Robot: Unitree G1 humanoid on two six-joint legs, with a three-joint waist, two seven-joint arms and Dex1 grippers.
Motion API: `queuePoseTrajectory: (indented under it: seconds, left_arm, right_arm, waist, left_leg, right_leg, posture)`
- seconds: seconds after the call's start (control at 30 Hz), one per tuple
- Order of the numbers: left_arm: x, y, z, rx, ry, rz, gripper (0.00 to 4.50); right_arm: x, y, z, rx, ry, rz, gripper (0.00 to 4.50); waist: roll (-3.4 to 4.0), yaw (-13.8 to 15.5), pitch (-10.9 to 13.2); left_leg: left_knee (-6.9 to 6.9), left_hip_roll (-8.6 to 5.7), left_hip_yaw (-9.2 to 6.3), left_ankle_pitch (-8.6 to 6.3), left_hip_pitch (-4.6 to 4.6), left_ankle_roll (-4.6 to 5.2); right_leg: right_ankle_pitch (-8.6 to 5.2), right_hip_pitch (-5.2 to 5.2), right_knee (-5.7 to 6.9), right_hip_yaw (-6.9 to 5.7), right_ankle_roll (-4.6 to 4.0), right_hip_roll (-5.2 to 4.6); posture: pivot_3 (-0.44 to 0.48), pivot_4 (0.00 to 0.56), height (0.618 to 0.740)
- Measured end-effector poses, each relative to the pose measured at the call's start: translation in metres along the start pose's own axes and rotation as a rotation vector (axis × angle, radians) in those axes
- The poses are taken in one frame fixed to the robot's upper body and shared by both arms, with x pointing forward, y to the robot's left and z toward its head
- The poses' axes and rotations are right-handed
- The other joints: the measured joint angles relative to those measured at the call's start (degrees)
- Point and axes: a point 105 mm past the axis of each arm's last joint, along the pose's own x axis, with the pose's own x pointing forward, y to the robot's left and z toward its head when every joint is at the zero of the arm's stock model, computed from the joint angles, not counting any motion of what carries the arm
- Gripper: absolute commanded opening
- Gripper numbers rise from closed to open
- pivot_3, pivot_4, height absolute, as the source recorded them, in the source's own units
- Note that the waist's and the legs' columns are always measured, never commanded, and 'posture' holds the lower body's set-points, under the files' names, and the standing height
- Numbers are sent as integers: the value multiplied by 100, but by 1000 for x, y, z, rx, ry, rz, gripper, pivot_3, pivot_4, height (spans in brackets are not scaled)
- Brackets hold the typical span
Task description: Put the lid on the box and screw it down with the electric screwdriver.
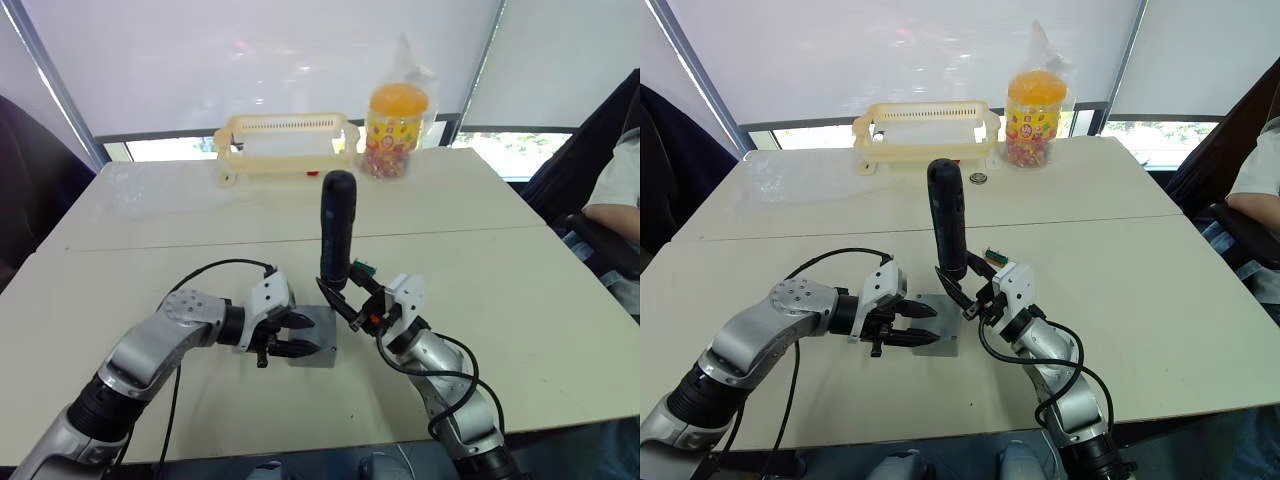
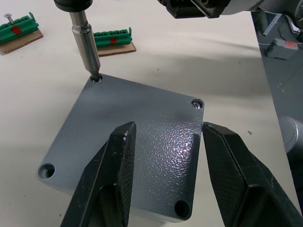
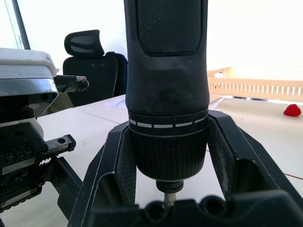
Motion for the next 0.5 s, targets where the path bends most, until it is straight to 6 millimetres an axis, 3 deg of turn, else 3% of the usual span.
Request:
queuePoseTrajectory:
  seconds: [0.17, 0.33, 0.4, 0.5]
  left_arm:
    - [0, 0, 0, 2, -2, 0, 2207]
    - [3, 0, 2, 9, -25, -3, 2207]
    - [4, 0, 2, 10, -30, -6, 2207]
    - [4, 0, 4, 21, -38, -9, 2207]
  right_arm:
    - [1, -2, 2, -8, -1, -2, 1727]
    - [7, -11, 17, 39, 44, -18, 1727]
    - [12, -20, 35, 63, 24, -47, 1727]
    - [17, -37, 88, 79, -106, -95, 1727]
  waist:
    - [1, 2, 1]
    - [9, 30, 28]
    - [12, 36, 52]
    - [14, 23, 55]
  left_leg:
    - [-1, 0, -1, 0, -3, 0]
    - [1, -4, -3, 4, -31, -6]
    - [1, -6, -3, 5, -44, -8]
    - [1, -9, -2, 6, -96, -10]
  right_leg:
    - [-1, -2, -2, -1, 0, -1]
    - [2, -25, -2, -4, -3, -7]
    - [6, -37, -2, -4, -6, -9]
    - [23, -91, 2, -5, -15, -10]
  posture:
    - [0, 150, 740]
    - [0, 150, 740]
    - [0, 150, 740]
    - [0, 150, 740]
